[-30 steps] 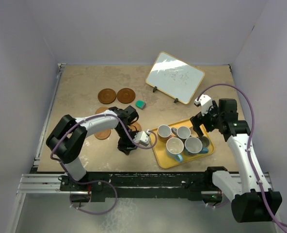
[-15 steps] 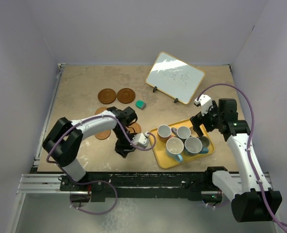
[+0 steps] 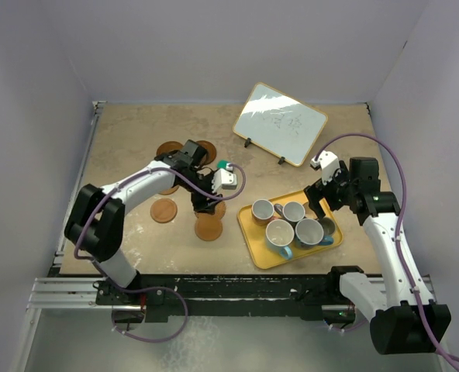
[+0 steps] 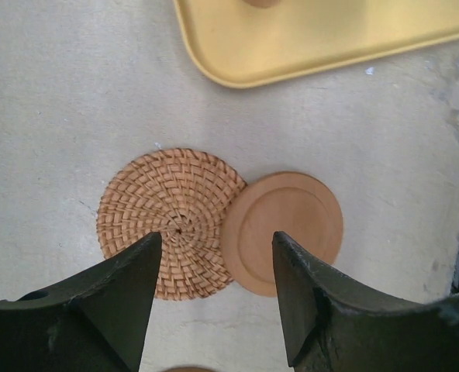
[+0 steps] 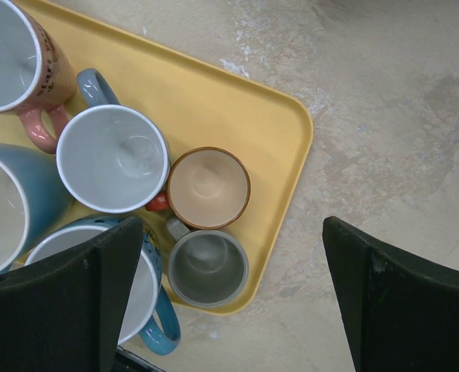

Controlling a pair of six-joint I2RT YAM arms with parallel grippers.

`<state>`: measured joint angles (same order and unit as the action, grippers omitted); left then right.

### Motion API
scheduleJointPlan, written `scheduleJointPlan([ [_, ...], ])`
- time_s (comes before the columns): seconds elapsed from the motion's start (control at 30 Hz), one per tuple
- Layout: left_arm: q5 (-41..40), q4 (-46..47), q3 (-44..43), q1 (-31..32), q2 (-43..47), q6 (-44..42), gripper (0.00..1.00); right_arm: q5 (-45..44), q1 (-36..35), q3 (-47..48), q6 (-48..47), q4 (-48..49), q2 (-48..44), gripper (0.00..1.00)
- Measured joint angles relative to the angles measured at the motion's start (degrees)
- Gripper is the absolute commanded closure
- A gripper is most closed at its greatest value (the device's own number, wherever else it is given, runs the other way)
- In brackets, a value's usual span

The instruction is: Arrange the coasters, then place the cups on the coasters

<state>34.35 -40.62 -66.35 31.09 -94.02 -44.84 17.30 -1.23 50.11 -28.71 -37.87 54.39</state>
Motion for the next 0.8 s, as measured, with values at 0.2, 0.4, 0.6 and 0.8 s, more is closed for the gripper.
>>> scheduleJointPlan([
  [0.2, 0.0, 3.54, -1.31, -0.59, -7.13, 4.17, 0.43, 0.0, 0.0, 0.0, -0.02, 0.0, 0.0, 0.0],
  [0.4, -1.31, 5.66, -1.97, -0.72, -11.34, 7.82, 0.44, -0.07, 0.0, 0.0, -0.13, 0.0, 0.0, 0.0],
  [0.6, -6.36, 8.63, -2.93, -1.92, -12.39, 11.21, 0.47, -0.13, 0.0, 0.0, -0.31, 0.0, 0.0, 0.0],
  [0.8, -12.44, 11.1, -5.29, -5.18, -14.25, 12.87, 0.48, -0.28, 0.0, 0.0, -0.42, 0.0, 0.02, 0.0],
])
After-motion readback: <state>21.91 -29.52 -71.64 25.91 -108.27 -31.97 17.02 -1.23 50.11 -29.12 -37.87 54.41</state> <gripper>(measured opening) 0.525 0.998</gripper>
